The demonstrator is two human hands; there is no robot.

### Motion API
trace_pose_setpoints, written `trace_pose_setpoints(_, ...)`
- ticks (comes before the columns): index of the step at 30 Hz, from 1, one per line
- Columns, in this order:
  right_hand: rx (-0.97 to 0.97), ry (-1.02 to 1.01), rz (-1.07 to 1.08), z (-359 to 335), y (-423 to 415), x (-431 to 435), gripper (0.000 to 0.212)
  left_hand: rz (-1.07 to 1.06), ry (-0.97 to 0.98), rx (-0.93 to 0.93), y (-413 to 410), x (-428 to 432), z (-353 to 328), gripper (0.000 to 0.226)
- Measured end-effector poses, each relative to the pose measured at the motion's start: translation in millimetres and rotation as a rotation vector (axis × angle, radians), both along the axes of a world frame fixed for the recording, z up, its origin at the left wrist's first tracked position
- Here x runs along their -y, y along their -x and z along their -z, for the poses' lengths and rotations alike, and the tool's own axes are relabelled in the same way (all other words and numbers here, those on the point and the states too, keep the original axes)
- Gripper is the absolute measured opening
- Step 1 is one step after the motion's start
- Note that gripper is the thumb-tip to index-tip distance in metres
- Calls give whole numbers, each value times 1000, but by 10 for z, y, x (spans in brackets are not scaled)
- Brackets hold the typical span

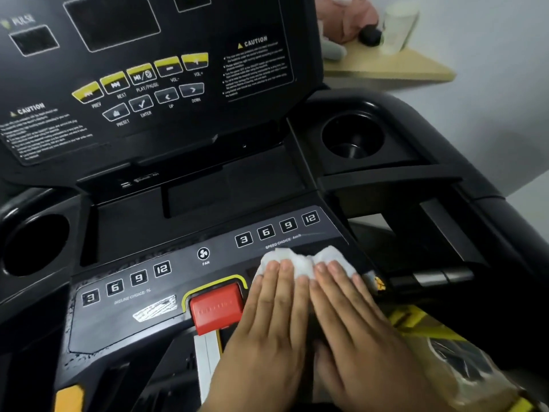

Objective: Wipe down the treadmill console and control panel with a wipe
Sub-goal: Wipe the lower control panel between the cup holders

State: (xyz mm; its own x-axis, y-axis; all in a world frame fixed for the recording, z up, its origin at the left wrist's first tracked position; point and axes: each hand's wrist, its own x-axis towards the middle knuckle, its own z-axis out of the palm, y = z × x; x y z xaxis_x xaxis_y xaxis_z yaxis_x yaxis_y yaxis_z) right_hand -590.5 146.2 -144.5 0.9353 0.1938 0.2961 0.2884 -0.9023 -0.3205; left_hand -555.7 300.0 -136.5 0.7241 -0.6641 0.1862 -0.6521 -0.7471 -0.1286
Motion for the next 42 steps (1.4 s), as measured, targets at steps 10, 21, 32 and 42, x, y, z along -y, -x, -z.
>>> trace_pose_setpoints(10,-422,-149,128,-516,-684,254,108,70,-50,-18,-783,378,-250,79)
trace_pose_setpoints(21,-438,-63,115,-527,-565,196,113,99,-139,17,-574,343,-203,75)
trace_pose_setpoints(32,-289,179,67,-209,-320,-184,86,33,-37,6,-349,-164,-70,59)
trace_pose_setpoints(42,-277,312,-257,-521,-676,-838,91,-214,54,-112,-290,-896,-294,91)
